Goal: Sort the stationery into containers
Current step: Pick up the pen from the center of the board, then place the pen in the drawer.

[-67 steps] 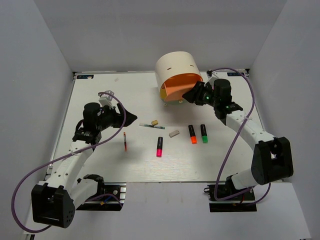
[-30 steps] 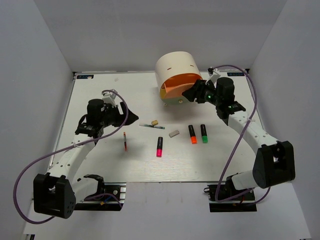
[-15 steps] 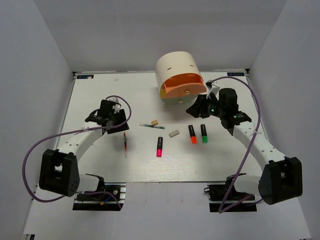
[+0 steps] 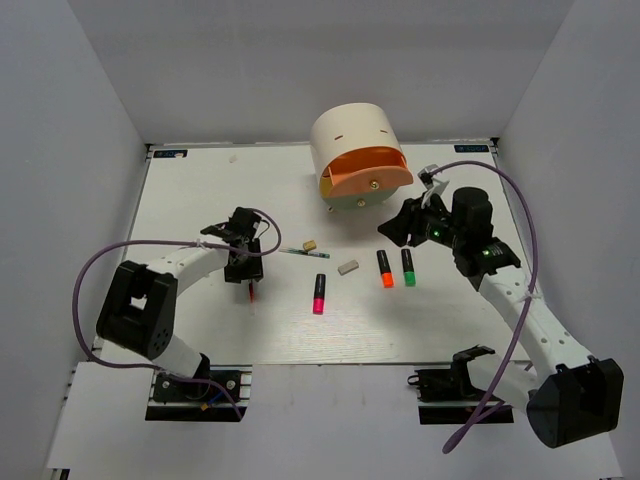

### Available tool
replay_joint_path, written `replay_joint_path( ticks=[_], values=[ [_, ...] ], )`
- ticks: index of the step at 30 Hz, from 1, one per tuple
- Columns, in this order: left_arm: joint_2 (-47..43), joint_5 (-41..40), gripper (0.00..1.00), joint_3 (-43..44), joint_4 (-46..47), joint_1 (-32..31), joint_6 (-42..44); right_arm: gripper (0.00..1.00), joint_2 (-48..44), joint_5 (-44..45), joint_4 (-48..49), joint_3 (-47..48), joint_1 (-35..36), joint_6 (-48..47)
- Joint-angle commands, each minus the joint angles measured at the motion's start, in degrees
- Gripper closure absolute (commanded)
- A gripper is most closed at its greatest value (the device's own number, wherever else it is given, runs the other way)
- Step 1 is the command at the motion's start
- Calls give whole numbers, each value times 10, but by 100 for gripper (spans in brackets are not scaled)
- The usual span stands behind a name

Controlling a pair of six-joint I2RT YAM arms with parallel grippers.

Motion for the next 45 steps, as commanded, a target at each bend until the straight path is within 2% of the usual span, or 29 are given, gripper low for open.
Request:
replay_joint_path(
  ticks=[1,5,10,13,17,21,24,26,28,30,35,36,41,44,45],
  values=[
    [13,-38,43,32,-8,-14,-16,51,-23,-14,18,-10,-2,-7],
    [41,-53,49,38,-13,-27,-22,50,-35,-14,20,-13,-1,-7],
    [55,-60,63,45,-24,-27,-27,48,-48,-17,20,-15,-4,-4],
    [55,-47,65,39,-19,-32,-27,48,-58,-17,22,-17,-3,-4],
    [55,-33,74,39,-18,-32,-27,47,-67,-22,24,-20,-4,-5],
    [-22,13,80,39,17,-37,-16,44,-76,-43,22,-21,-4,-23],
    [-75,59,89,59,41,-44,-4,44,-97,-58,27,-23,-6,-35],
    [-120,78,95,81,62,-50,1,52,-109,-57,35,-27,-6,-38],
    [-155,109,96,93,83,-56,8,58,-117,-55,45,-32,-6,-42],
    [-171,149,97,111,118,-56,21,62,-122,-48,46,-34,-4,-46],
    [-191,233,100,136,226,-67,27,62,-138,-20,53,-36,-6,-52],
    [-191,251,100,136,274,-67,27,62,-137,-19,53,-36,-5,-52],
    [-178,283,100,136,461,-72,-24,60,-150,-11,73,-46,-4,-53],
    [-149,283,100,130,549,-84,-56,60,-151,-6,75,-48,-5,-54],
    [-141,278,100,125,605,-84,-62,60,-152,-3,76,-48,-6,-56]
  ],
)
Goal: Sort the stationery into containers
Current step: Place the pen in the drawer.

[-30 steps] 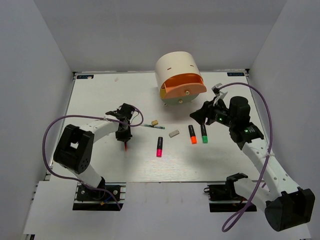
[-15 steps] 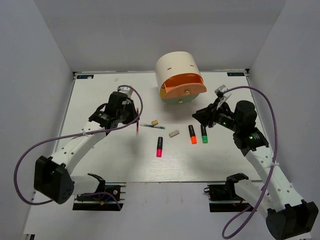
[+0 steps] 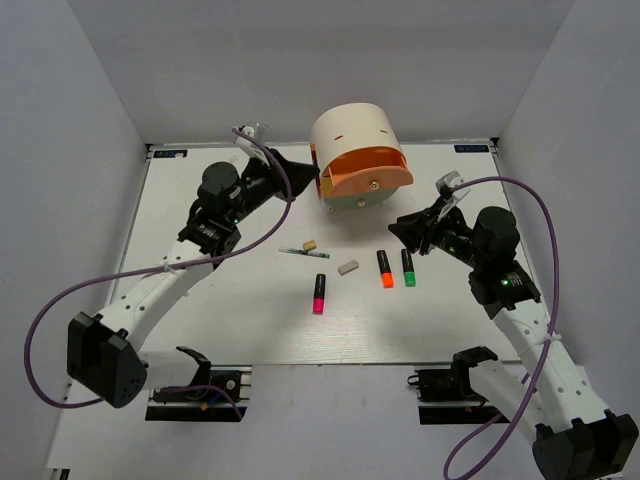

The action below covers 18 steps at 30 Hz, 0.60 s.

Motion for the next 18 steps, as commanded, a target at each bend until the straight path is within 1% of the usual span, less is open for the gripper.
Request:
replay_joint_path(
  ticks=[1,3,5,6,10,15,18],
  values=[
    [25,7,100,2,184,-12,-40,60,-9,14,37,-5,-2,-11],
    [54,-3,100,10,235,-18,-45,60,-14,19,38,-6,-1,-12],
    [78,-17,100,28,252,-31,-39,60,-15,21,42,-8,-1,-13],
    [105,-26,100,43,260,-31,-39,60,-16,22,44,-9,-1,-11],
    [162,-67,100,69,293,-54,0,60,-18,28,43,-10,-2,-14],
    [211,-121,100,117,293,-76,64,60,-23,30,48,-13,-1,-15],
    [231,-138,100,136,293,-87,81,60,-25,32,50,-15,-3,-18]
  ],
)
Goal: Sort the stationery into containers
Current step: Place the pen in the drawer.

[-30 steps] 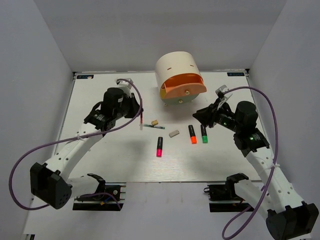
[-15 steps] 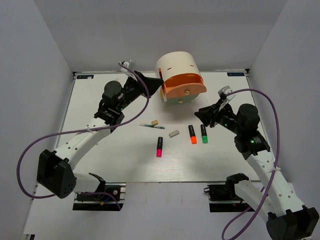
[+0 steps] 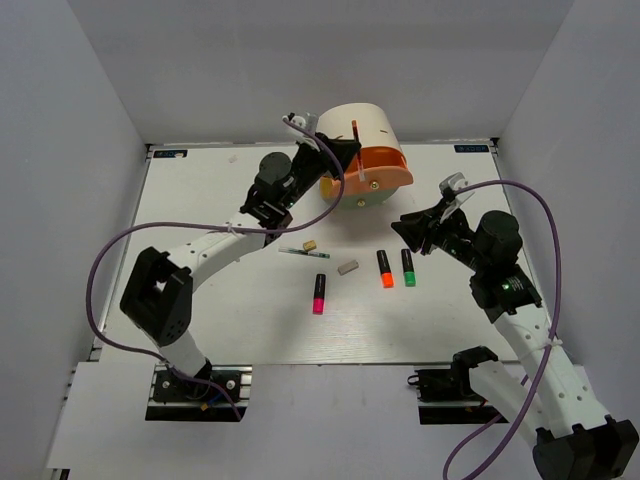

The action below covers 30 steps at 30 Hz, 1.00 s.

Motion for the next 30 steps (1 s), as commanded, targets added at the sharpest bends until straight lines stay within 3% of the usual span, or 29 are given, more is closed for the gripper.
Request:
replay_joint_path(
  ticks=[1,17,30],
  values=[
    [1,-38,100,40,27,-9,44,60,-10,7,32,-5,-2,-8],
    [111,-159,95,126,27,-44,120,59,-21,17,35,-11,-1,-13],
    [137,-190,82,208,-110,-73,250,55,-24,24,37,-14,-1,-14]
  ],
)
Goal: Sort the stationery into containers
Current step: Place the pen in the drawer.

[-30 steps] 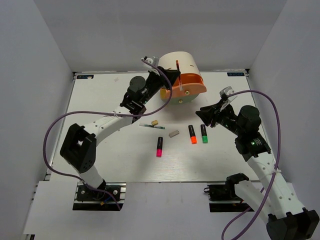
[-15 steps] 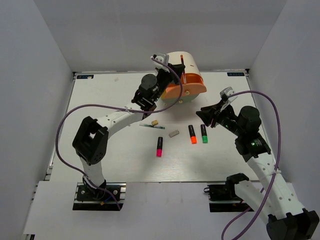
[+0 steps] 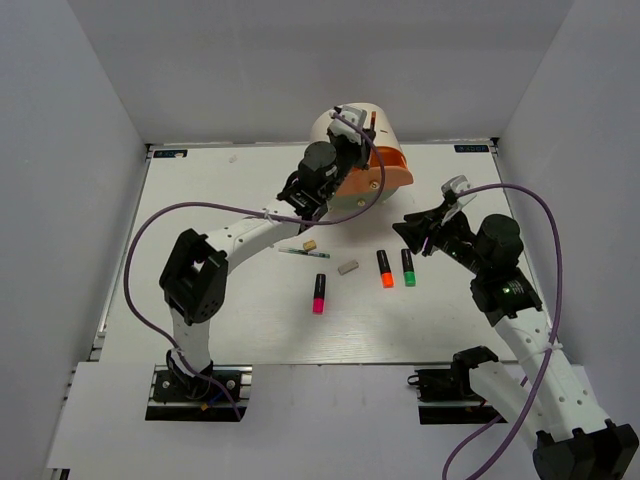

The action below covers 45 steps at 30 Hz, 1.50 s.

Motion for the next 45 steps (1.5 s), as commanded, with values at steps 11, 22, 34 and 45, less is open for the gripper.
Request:
replay_joint_path(
  ticks=[11,22,34,45],
  values=[
    [8,-34,77,96,-151,-21,111,52,-10,14,30,0,-1,-6],
    [33,-52,40,136,-210,-26,133,51,-22,18,28,-2,-2,-6],
    [-27,-68,32,104,-174,-37,126,51,-22,28,29,-4,-4,-8],
    [-220,-99,71,-92,-151,-37,31,62,-6,86,38,-4,-1,-18]
  ],
)
